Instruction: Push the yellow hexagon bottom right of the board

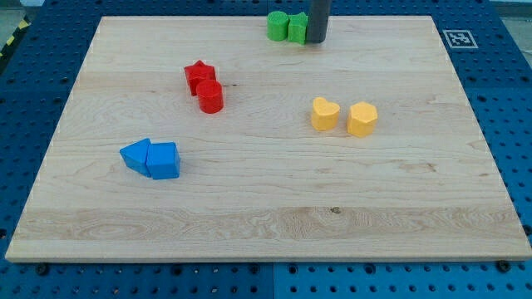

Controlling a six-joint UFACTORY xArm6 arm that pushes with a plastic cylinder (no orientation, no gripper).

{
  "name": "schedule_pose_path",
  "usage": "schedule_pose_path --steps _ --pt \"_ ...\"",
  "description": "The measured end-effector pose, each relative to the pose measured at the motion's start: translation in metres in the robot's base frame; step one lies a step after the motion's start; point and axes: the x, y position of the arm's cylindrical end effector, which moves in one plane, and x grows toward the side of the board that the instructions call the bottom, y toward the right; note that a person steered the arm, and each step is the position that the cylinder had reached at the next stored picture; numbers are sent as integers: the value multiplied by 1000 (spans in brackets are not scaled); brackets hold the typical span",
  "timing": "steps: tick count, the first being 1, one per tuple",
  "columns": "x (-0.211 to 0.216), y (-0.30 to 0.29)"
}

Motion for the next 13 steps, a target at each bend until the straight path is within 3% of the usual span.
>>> schedule_pose_path --steps 1,2,3,4,9,13 --pt "11 4" --pt "80 26" --pt "105 32" --pt "105 32" --pt "250 70" --pt "326 105"
